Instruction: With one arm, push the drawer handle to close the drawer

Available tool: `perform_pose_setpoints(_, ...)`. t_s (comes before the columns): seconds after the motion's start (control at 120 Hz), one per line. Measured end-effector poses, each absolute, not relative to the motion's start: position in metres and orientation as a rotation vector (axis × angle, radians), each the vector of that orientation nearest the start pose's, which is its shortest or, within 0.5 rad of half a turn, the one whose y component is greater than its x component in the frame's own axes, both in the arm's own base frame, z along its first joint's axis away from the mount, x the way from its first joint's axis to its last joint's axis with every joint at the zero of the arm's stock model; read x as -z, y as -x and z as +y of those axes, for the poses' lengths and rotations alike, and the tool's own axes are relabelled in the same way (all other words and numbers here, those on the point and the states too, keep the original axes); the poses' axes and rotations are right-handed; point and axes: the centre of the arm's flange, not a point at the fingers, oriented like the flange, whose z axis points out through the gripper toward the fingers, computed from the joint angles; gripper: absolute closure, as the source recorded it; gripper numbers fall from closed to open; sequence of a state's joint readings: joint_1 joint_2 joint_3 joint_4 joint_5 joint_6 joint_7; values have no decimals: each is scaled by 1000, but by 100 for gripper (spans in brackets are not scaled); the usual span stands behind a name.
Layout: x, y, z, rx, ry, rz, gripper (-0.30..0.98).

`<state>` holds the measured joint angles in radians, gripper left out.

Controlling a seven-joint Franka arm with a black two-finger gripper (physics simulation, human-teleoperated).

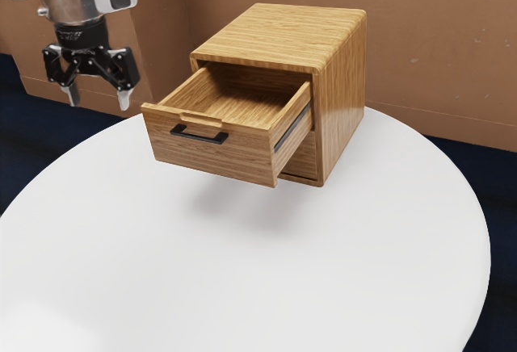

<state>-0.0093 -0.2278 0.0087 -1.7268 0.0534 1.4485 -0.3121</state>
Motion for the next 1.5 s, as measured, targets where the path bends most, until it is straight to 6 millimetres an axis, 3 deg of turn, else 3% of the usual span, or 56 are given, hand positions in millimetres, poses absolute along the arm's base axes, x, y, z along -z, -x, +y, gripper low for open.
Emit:
perform_pose_setpoints(0.058,-653,-466,8,-87,3020,-567,0)
perform_pose_setpoints(0.142,-664,-449,8,-58,2998,-671,0)
perform_pose_setpoints(0.208,-653,-433,5,-91,2978,-730,0)
perform_pose_setpoints(0.242,-640,-428,-9,-129,2966,-722,0)
perform_pose_setpoints(0.342,-624,-417,-30,-171,2951,-696,25)
perform_pose_setpoints(0.458,-563,-418,-36,-257,2932,-659,52)
perform_pose_setpoints(0.7,-513,-437,-43,-120,3004,-466,72)
perform_pose_setpoints(0.875,-502,-459,-50,-5,3028,-266,76)
perform_pose_setpoints(1.158,-498,-475,-54,104,3039,4,78)
perform_pose_setpoints(1.275,-494,-495,-54,122,3042,76,78)
perform_pose_setpoints(1.5,-510,-538,-55,217,3041,173,78)
